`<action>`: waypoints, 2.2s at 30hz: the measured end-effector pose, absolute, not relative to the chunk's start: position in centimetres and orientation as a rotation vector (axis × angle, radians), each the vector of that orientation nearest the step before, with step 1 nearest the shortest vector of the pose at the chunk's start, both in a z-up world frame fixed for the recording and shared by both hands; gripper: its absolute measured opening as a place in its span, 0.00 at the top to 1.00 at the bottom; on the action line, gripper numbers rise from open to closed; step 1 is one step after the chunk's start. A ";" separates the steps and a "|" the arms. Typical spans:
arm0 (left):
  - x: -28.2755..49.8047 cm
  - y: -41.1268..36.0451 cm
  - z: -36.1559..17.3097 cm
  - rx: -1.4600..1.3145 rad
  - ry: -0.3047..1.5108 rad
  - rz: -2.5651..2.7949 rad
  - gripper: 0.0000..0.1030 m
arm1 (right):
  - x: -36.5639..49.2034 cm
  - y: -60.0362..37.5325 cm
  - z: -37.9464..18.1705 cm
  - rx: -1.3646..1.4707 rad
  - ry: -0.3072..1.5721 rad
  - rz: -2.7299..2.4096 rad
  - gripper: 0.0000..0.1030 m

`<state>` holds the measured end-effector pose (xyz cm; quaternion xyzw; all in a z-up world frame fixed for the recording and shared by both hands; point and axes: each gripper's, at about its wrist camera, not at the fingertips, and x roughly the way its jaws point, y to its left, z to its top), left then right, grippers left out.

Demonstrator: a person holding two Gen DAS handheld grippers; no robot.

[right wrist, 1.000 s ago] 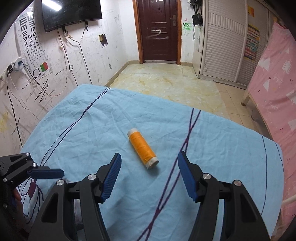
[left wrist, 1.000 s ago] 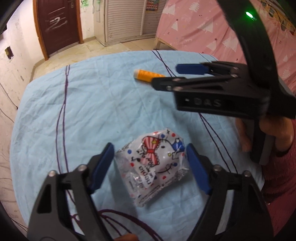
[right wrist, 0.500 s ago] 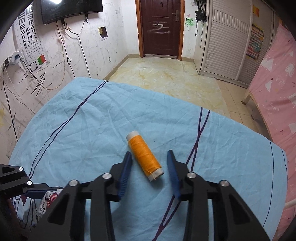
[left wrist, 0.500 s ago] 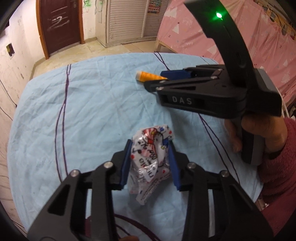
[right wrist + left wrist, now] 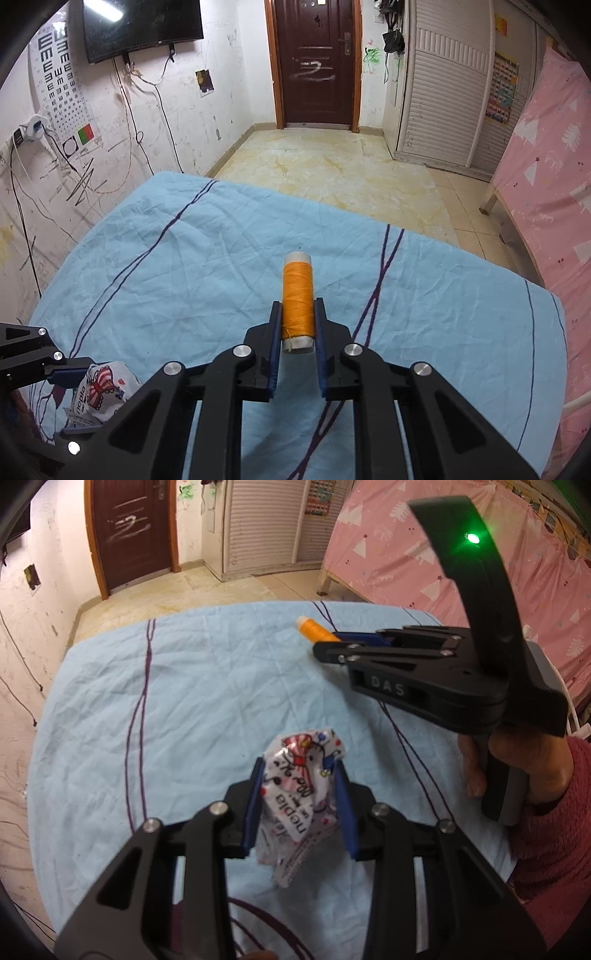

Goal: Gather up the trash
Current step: 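Carry the white wrapper and orange spool over the yellow bucket with both grippers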

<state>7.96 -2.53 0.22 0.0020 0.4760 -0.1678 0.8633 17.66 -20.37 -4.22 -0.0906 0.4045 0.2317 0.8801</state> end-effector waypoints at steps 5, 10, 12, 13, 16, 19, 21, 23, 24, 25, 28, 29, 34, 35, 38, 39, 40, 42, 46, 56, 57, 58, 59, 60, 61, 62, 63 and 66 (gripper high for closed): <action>7.6 -3.1 1.1 0.012 0.978 -0.342 0.67 | 16.9 -22.0 -3.2 -0.156 0.821 0.477 0.91; 7.3 -4.1 1.9 0.033 0.960 -0.345 0.67 | 15.9 -23.9 -2.3 -0.124 0.797 0.462 0.91; 7.3 -4.8 2.2 0.042 0.954 -0.349 0.67 | 15.5 -24.6 -2.0 -0.114 0.786 0.452 0.91; 7.2 -5.2 2.5 0.047 0.950 -0.352 0.67 | 15.3 -25.0 -1.9 -0.107 0.781 0.448 0.91; 7.1 -6.4 3.0 0.063 0.938 -0.363 0.67 | 14.7 -26.4 -1.3 -0.084 0.761 0.433 0.91; 7.0 -7.6 3.4 0.076 0.929 -0.373 0.67 | 14.0 -28.2 -0.8 -0.058 0.740 0.411 0.91; 7.0 -8.6 3.6 0.088 0.924 -0.385 0.67 | 13.6 -29.4 -0.5 -0.042 0.728 0.395 0.91; 6.9 -9.4 3.8 0.097 0.920 -0.395 0.67 | 13.1 -30.8 -0.2 -0.021 0.715 0.377 0.91; 6.9 -9.8 3.9 0.100 0.918 -0.400 0.67 | 12.8 -31.7 0.0 -0.009 0.706 0.364 0.91; 6.9 -10.4 4.0 0.107 0.915 -0.408 0.67 | 12.6 -32.4 0.2 -0.002 0.700 0.356 0.91; 6.8 -11.7 4.2 0.122 0.909 -0.423 0.67 | 11.9 -34.4 0.6 0.025 0.678 0.325 0.91; 6.8 -12.2 4.3 0.128 0.906 -0.429 0.67 | 11.6 -35.1 0.6 0.032 0.674 0.316 0.91; 6.9 -14.7 4.6 0.155 0.900 -0.462 0.67 | 10.5 -39.0 0.8 0.071 0.649 0.261 0.91; 6.9 -15.3 4.7 0.164 0.899 -0.469 0.67 | 10.3 -39.8 0.8 0.079 0.644 0.251 0.91; 7.1 -17.0 4.7 0.185 0.899 -0.489 0.67 | 9.6 -42.4 0.8 0.107 0.632 0.216 0.91; 7.1 -17.5 4.7 0.190 0.898 -0.496 0.67 | 9.2 -43.4 0.7 0.118 0.626 0.198 0.91; 7.2 -18.1 4.7 0.196 0.897 -0.503 0.67 | 9.0 -44.1 0.7 0.125 0.623 0.188 0.91; 7.2 -19.6 4.9 0.206 0.893 -0.524 0.67 | 8.5 -45.7 0.4 0.144 0.619 0.164 0.91; 7.4 -22.1 4.9 0.217 0.890 -0.559 0.67 | 7.6 -49.5 -0.4 0.192 0.614 0.102 0.91; 7.5 -29.2 4.3 0.274 0.893 -0.620 0.67 | 6.2 -55.8 -2.7 0.279 0.622 0.013 0.91; 7.4 -29.8 4.2 0.283 0.893 -0.625 0.67 | 6.1 -56.2 -3.0 0.286 0.623 0.009 0.91; 7.3 -30.1 4.2 0.289 0.893 -0.628 0.67 | 6.0 -56.7 -3.4 0.294 0.625 0.004 0.91; 7.3 -30.9 4.1 0.298 0.893 -0.633 0.67 | 6.0 -57.1 -3.6 0.299 0.627 -0.002 0.91; 7.2 -31.2 4.1 0.302 0.893 -0.635 0.67 | 5.9 -57.4 -3.9 0.303 0.629 -0.006 0.91; 7.2 -31.6 4.0 0.306 0.894 -0.637 0.67 | 5.9 -57.9 -4.3 0.311 0.633 -0.010 0.91; 7.3 -32.3 4.0 0.312 0.894 -0.639 0.67 | 5.8 -58.3 -4.7 0.319 0.636 -0.014 0.91; 7.4 -32.6 4.0 0.315 0.895 -0.641 0.67 | 5.7 -58.6 -5.0 0.325 0.639 -0.017 0.91; 7.5 -33.8 3.7 0.326 0.900 -0.647 0.67 | 5.6 -59.2 -5.9 0.342 0.652 -0.020 0.91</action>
